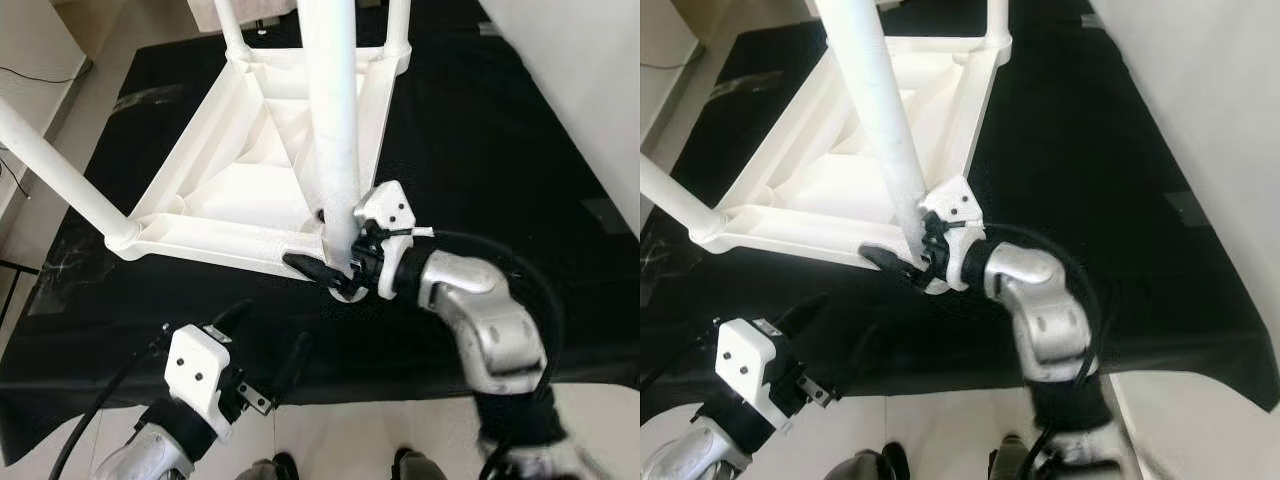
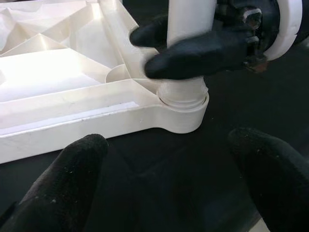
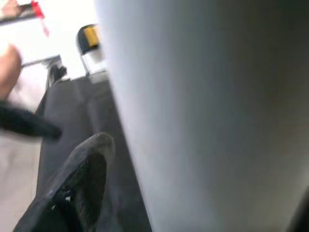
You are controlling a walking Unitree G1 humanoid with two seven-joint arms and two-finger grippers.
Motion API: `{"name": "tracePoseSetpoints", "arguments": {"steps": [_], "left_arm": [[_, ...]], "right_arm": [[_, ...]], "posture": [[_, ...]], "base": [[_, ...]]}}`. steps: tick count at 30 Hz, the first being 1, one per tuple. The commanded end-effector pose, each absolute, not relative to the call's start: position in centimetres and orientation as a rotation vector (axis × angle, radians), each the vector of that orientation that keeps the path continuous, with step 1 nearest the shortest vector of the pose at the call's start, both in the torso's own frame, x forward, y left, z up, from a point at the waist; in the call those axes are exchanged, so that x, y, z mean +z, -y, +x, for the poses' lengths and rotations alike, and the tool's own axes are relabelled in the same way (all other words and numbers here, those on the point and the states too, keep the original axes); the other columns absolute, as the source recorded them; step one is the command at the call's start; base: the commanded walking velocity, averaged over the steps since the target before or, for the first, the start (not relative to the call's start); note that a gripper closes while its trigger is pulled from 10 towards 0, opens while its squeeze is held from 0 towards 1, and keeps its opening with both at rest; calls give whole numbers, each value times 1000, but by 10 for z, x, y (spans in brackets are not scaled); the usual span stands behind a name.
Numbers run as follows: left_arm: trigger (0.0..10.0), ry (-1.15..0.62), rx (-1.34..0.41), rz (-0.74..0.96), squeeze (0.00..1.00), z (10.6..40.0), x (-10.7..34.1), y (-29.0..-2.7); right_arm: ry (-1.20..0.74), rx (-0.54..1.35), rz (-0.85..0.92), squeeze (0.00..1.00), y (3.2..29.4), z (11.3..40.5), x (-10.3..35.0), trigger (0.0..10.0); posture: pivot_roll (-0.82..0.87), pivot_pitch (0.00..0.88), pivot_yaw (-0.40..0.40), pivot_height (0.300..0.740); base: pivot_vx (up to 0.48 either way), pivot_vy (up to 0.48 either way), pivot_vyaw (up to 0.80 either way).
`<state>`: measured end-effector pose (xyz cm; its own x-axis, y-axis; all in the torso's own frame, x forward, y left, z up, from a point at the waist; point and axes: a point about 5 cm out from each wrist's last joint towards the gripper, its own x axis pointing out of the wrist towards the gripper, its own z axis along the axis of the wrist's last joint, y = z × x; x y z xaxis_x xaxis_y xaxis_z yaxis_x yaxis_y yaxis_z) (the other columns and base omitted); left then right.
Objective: Building children table
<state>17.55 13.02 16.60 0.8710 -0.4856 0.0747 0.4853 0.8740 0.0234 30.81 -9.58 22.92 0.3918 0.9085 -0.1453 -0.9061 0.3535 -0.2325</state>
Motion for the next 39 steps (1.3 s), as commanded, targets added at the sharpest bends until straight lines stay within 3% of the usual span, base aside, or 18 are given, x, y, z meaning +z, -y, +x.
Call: {"name": "tracePoseSetpoints", "arguments": {"steps": [1, 11, 12, 13, 20, 23, 24, 25, 26, 28, 29, 30, 31, 39], "left_arm": [[10000, 61, -498, 13, 0, 173, 163, -131], [10000, 50, -503, 0, 0, 166, 163, -128], [10000, 49, -504, -3, 0, 165, 163, -128], [10000, 48, -505, -5, 0, 164, 164, -127], [10000, 45, -511, -19, 0, 162, 164, -125], [10000, 45, -510, -24, 0, 161, 164, -125], [10000, 45, -510, -24, 0, 161, 164, -125], [10000, 45, -509, -24, 0, 161, 164, -126], [10000, 45, -509, -24, 0, 161, 164, -126], [10000, 47, -506, -22, 0, 163, 164, -129], [10000, 47, -506, -22, 0, 163, 164, -129], [10000, 48, -505, -22, 0, 165, 165, -130], [10000, 49, -512, -21, 0, 167, 165, -130], [10000, 42, -530, -12, 0, 169, 162, -130]], "right_arm": [[12, 1266, -289, 0, 84, 304, 224, 10000], [-21, 1428, -308, 0, 92, 331, 244, 9686], [-18, 1443, -296, 0, 93, 334, 245, 3725], [-25, 1460, -287, 0, 97, 334, 245, 0], [-38, 1454, -272, 0, 113, 334, 242, 0], [-26, 1219, -235, 0, 129, 327, 235, 0], [-26, 1219, -235, 0, 129, 327, 235, 0], [-37, 1064, -203, 0, 131, 321, 227, 0], [-37, 1064, -203, 0, 131, 321, 227, 0], [-158, 563, -185, 0, 128, 294, 192, 0], [-158, 563, -185, 0, 128, 294, 192, 0], [-190, 389, -188, 0, 125, 274, 181, 0], [-207, 332, -181, 0, 115, 266, 175, 0], [-145, 387, -152, 0, 92, 281, 182, 0]], "posture": [[-3, 259, 101, 740], [17, 277, 97, 740], [17, 282, 97, 740], [16, 290, 96, 740], [6, 301, 94, 740], [-13, 306, 79, 740], [-13, 306, 79, 740], [-16, 310, 75, 740], [-16, 310, 75, 740], [-36, 316, 100, 740], [-36, 316, 100, 740], [-37, 316, 104, 740], [-38, 310, 126, 740], [-28, 273, 114, 740]], "base": [[0, 0, 0], [0, 0, 0], [0, 0, 0], [0, 0, 0], [0, 0, 0], [0, 0, 0], [0, 0, 0], [0, 0, 0], [0, 0, 0], [0, 0, 0], [0, 0, 0], [0, 0, 0], [0, 0, 0], [0, 0, 0]]}}
